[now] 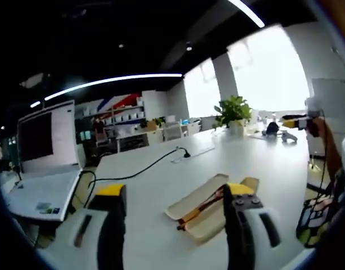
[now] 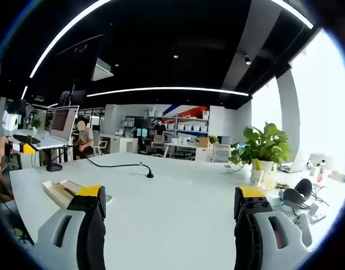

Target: Arrange the utensils inside the cutlery case until each visible utensil rests in its matching compartment.

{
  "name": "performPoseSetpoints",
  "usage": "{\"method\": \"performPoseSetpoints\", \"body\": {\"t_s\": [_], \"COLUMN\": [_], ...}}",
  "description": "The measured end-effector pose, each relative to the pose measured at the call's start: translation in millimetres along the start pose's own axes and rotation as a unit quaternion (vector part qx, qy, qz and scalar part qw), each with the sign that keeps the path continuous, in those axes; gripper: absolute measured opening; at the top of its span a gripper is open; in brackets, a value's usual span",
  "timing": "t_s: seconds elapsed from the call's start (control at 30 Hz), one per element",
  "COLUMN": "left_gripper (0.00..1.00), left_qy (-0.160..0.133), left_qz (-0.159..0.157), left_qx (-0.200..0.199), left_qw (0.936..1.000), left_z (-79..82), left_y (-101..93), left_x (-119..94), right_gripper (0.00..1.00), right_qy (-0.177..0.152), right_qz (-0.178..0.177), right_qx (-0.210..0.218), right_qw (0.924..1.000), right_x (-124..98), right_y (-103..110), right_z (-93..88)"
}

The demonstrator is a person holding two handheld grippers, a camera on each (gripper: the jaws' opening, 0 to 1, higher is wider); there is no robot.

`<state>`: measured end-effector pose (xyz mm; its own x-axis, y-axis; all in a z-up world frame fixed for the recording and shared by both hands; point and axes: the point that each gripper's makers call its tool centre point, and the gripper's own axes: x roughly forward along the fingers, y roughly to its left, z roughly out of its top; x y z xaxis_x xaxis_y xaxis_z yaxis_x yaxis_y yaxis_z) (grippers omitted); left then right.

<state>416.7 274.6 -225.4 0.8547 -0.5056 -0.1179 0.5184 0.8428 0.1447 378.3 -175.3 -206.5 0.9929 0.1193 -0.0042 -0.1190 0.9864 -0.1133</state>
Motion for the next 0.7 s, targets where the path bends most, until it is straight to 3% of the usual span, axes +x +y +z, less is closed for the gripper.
{"method": "performPoseSetpoints", "body": {"t_s": [0.13,0.3,0.47,0.6,0.7], "left_gripper": [0.67,0.75,0.72,0.64,0.56], "left_qy": [0.008,0.028,0.043,0.064,0.107], "left_qz": [0.002,0.001,0.002,-0.018,-0.038], "left_qx": [0.003,0.009,0.029,0.054,0.093], "left_qw": [1.0000,0.9996,0.9987,0.9963,0.9892], "left_z": [-2.5,-5.1,-7.9,-16.3,-31.5], "left_y": [5.3,11.6,17.3,17.4,17.5], "left_x": [2.5,8.8,11.4,16.2,20.5], "right_gripper": [0.99,0.99,0.99,0.98,0.97], "right_qy": [0.003,0.011,0.022,0.029,0.045], "right_qz": [0.005,0.028,0.047,0.062,0.076], "right_qx": [-0.015,-0.031,-0.043,-0.046,-0.043], "right_qw": [0.9999,0.9990,0.9977,0.9966,0.9952], "right_x": [7.2,19.8,30.7,38.2,46.6], "right_y": [1.7,10.7,17.3,22.8,26.1], "right_z": [4.0,7.6,7.4,3.5,-6.7]}}
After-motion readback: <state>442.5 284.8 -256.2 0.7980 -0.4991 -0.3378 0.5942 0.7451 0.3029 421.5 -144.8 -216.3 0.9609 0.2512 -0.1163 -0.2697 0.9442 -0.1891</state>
